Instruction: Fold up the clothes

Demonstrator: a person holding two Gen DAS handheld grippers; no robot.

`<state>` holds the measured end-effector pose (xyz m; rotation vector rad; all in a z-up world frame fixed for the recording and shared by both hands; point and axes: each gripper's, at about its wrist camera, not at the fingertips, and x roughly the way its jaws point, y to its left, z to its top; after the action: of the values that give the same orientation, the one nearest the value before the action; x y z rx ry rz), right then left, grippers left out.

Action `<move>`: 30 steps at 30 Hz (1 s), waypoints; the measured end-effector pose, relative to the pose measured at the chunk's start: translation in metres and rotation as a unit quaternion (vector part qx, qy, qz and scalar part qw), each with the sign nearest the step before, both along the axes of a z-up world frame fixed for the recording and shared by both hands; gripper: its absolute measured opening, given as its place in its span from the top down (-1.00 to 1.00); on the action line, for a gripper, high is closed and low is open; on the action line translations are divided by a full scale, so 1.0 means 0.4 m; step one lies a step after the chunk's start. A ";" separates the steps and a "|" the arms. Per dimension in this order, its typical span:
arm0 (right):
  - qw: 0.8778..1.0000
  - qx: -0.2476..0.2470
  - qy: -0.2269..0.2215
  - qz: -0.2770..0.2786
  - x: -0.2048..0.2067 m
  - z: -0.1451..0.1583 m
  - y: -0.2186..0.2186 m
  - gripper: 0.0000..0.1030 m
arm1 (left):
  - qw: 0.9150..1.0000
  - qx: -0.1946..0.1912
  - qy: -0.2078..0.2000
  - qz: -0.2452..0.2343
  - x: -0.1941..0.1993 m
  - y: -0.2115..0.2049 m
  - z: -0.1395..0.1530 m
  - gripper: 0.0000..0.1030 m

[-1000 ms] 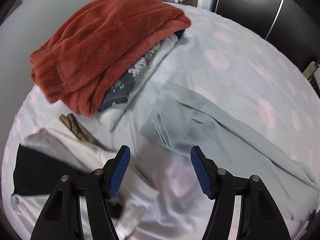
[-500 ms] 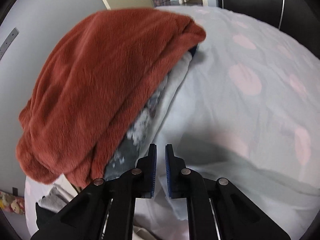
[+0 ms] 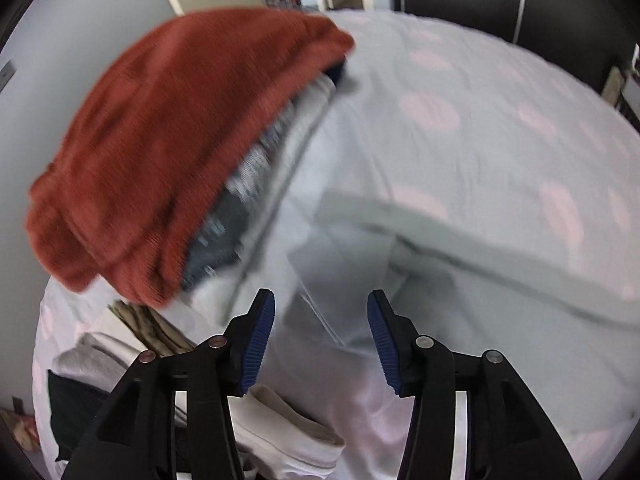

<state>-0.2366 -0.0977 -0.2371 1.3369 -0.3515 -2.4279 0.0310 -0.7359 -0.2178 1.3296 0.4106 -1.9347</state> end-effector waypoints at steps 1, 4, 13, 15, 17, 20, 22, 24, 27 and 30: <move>1.000 -0.001 -0.002 0.000 -0.001 -0.002 -0.001 0.34 | 1.000 -0.005 -0.006 -0.005 -0.005 0.007 -0.011 0.03; 1.000 -0.003 -0.005 0.001 -0.007 -0.006 -0.004 0.34 | 1.000 -0.012 -0.004 -0.010 -0.022 0.008 -0.019 0.64; 1.000 -0.005 -0.003 0.002 -0.008 -0.008 -0.004 0.34 | 0.999 -0.034 -0.009 -0.010 -0.035 -0.037 0.121 0.97; 1.000 -0.008 -0.005 0.001 -0.007 -0.008 -0.003 0.34 | 0.999 -0.046 -0.028 0.007 -0.027 -0.058 0.126 0.97; 1.000 -0.008 -0.005 0.002 -0.006 -0.006 -0.002 0.34 | 0.999 -0.041 -0.033 0.016 -0.038 -0.074 0.127 0.97; 1.000 -0.012 -0.006 -0.001 -0.009 -0.004 0.002 0.34 | 1.000 -0.016 -0.023 0.002 -0.031 -0.058 0.106 0.91; 1.000 -0.013 -0.010 -0.003 -0.011 -0.007 0.002 0.34 | 1.000 -0.009 -0.022 -0.020 -0.028 -0.033 0.084 0.44; 1.000 -0.013 -0.013 -0.003 -0.011 -0.010 0.000 0.34 | 0.999 -0.009 -0.017 -0.041 -0.024 -0.006 0.064 -0.01; 1.000 -0.009 -0.010 0.001 -0.007 -0.007 -0.006 0.34 | 0.998 -0.006 -0.036 -0.045 -0.029 0.010 0.020 -0.06; 1.000 -0.006 -0.009 0.004 -0.006 -0.006 -0.009 0.34 | 0.996 -0.007 -0.076 -0.034 -0.046 0.005 -0.033 0.02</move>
<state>-0.2390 -0.1015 -0.2394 1.3544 -0.3639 -2.4049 0.0125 -0.7338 -0.2308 1.4881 0.2794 -1.8723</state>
